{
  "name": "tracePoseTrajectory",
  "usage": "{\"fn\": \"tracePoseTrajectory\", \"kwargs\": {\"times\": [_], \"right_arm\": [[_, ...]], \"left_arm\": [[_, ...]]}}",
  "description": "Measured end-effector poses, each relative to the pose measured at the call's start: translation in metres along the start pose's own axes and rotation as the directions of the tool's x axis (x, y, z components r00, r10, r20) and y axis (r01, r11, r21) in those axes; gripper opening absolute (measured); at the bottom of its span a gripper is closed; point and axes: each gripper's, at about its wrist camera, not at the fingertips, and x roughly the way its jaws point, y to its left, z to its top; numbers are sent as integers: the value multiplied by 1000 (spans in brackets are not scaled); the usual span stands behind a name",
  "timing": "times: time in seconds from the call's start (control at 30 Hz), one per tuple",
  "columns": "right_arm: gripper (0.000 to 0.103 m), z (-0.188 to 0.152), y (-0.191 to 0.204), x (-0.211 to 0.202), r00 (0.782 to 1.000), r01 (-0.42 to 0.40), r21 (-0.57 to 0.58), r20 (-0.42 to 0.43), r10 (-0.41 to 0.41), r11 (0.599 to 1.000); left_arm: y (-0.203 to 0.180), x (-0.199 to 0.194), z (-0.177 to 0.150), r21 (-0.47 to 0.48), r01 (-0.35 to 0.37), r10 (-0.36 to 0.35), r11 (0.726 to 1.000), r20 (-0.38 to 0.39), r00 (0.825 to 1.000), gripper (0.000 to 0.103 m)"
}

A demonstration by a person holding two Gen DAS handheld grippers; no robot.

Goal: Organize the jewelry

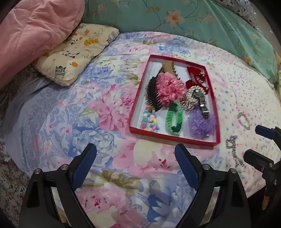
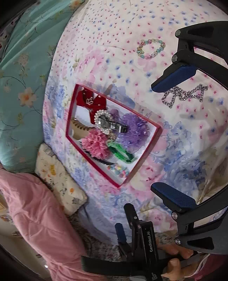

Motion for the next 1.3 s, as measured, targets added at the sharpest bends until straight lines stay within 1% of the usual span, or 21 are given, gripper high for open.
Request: {"fn": "tracePoseTrajectory", "kwargs": {"times": [0.1, 0.17, 0.57, 0.7, 1.3], "right_arm": [[103, -2, -1, 7, 1000, -8, 9, -22, 8, 1000], [103, -3, -1, 9, 999, -17, 18, -29, 18, 1000], [103, -3, 1, 7, 1000, -19, 19, -21, 19, 1000], [103, -3, 1, 7, 1000, -20, 21, -21, 21, 1000], [103, -2, 8, 2, 1000, -27, 6, -7, 28, 1000]], "left_arm": [[0, 4, -2, 9, -22, 22, 1000, -4, 1000, 91], [-1, 5, -3, 15, -24, 24, 1000, -4, 1000, 91], [-4, 1, -4, 28, -12, 12, 1000, 1, 1000, 91], [-4, 1, -3, 18, -6, 6, 1000, 0, 1000, 91], [-5, -2, -4, 19, -10, 10, 1000, 2, 1000, 91]]}}
